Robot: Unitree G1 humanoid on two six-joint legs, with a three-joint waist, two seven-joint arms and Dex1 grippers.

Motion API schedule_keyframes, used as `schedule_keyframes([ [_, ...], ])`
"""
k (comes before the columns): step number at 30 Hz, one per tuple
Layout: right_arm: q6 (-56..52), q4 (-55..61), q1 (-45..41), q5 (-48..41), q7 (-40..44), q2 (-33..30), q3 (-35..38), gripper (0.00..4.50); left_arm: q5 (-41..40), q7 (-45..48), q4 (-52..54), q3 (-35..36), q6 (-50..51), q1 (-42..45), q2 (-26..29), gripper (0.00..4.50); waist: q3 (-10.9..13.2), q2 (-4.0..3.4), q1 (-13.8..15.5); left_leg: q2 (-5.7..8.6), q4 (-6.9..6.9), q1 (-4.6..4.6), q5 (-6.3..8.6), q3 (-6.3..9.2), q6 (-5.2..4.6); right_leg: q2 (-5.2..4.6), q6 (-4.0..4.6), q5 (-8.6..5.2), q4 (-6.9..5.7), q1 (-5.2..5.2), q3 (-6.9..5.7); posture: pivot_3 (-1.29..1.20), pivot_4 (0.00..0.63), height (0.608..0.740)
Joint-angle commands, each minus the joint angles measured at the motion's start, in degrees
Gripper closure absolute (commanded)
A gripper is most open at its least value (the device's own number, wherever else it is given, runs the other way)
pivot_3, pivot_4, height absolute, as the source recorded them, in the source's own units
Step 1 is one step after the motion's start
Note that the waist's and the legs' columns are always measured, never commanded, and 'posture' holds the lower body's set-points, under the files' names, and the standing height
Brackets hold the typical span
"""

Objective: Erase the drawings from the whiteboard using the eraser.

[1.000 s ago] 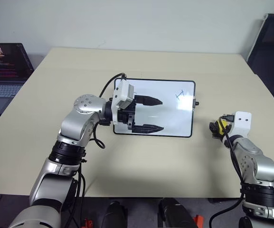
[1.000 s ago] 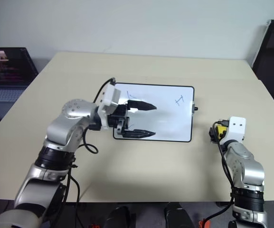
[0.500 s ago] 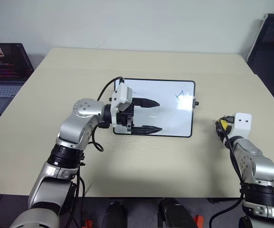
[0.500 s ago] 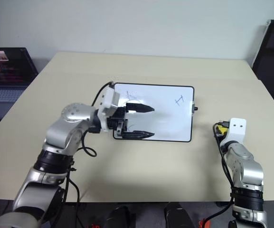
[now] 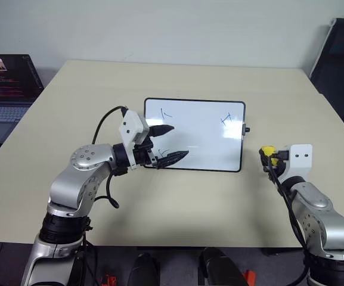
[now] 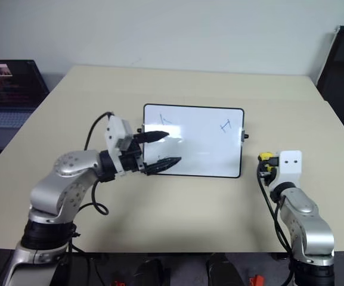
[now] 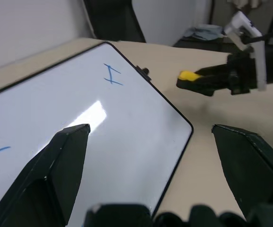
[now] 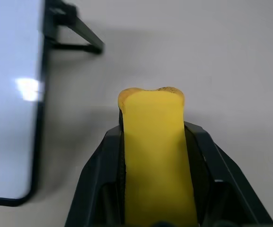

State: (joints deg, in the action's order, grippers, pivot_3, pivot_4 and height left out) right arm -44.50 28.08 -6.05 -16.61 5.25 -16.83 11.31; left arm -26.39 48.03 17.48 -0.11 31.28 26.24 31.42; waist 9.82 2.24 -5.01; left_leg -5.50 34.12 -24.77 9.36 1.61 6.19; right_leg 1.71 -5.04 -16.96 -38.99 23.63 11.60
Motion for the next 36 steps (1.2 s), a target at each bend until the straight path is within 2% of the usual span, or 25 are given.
schedule_keyframes([
  [1,-0.5,6.5,0.2,-1.0,0.4,0.5,-1.5,3.19,-0.4,-3.4,3.8,1.2,1.1,0.7,-0.4,0.00,0.0,0.00,0.0,0.00,0.03,0.01,0.00,-0.01,0.00,0.00,0.02,-0.01,0.00,-0.01,0.01,0.00,0.150,0.740],
  [6,-1.6,12.2,-1.3,-2.3,4.7,-1.8,-6.2,3.19,1.6,-10.0,4.6,0.8,4.2,3.1,-1.1,0.00,0.0,0.00,0.0,0.00,0.08,0.00,0.00,0.00,0.00,0.00,0.04,-0.01,0.00,-0.01,0.01,0.00,0.150,0.740],
  [11,-1.4,10.5,-8.9,-0.6,6.2,-4.3,-8.7,3.19,3.7,-12.8,3.2,0.0,5.1,3.3,-1.0,0.00,0.0,0.00,-0.1,0.01,0.08,0.01,0.00,-0.01,0.00,0.00,0.00,0.02,0.01,-0.01,0.03,0.00,0.150,0.740],
  [17,2.9,-2.7,-20.4,6.4,5.5,-5.0,-14.9,3.19,4.7,-11.6,2.1,-2.0,4.4,3.7,-0.8,0.00,0.0,0.01,-0.1,0.02,0.08,0.00,0.00,-0.01,0.00,0.00,-0.03,0.04,0.02,-0.02,0.01,0.00,0.150,0.740],
  [22,7.9,-13.7,-26.8,11.6,4.5,-4.3,-16.6,3.19,5.0,-10.0,2.0,-3.1,3.3,3.6,-0.9,0.00,0.0,0.01,0.0,0.02,0.03,-0.02,0.00,-0.01,0.00,0.00,0.02,0.13,0.03,0.00,-0.01,0.00,0.150,0.740],
  [27,9.1,-18.6,-28.0,14.1,5.2,-4.4,-17.4,3.19,5.4,-9.5,1.7,-3.4,2.3,3.2,-1.2,0.00,0.0,0.01,0.1,0.01,-0.08,-0.02,0.00,0.01,0.00,0.00,0.07,0.15,0.04,0.00,-0.05,0.00,0.150,0.740],
  [33,4.5,-16.8,-26.0,14.9,13.5,-8.2,-22.9,3.19,5.6,-8.9,0.8,-3.1,1.0,2.7,-0.7,0.00,0.0,0.01,-0.1,0.01,-0.05,0.00,0.00,0.02,0.00,0.00,0.03,0.13,0.02,-0.01,-0.05,0.00,0.150,0.740],
  [36,4.6,-16.7,-26.0,16.2,13.9,-8.7,-23.5,3.19,5.8,-8.7,0.4,-3.1,0.6,2.6,-0.8,0.00,0.0,0.01,-0.1,0.01,0.04,0.02,0.00,0.02,0.00,0.00,-0.07,0.08,0.00,-0.04,-0.05,0.00,0.150,0.740],
])
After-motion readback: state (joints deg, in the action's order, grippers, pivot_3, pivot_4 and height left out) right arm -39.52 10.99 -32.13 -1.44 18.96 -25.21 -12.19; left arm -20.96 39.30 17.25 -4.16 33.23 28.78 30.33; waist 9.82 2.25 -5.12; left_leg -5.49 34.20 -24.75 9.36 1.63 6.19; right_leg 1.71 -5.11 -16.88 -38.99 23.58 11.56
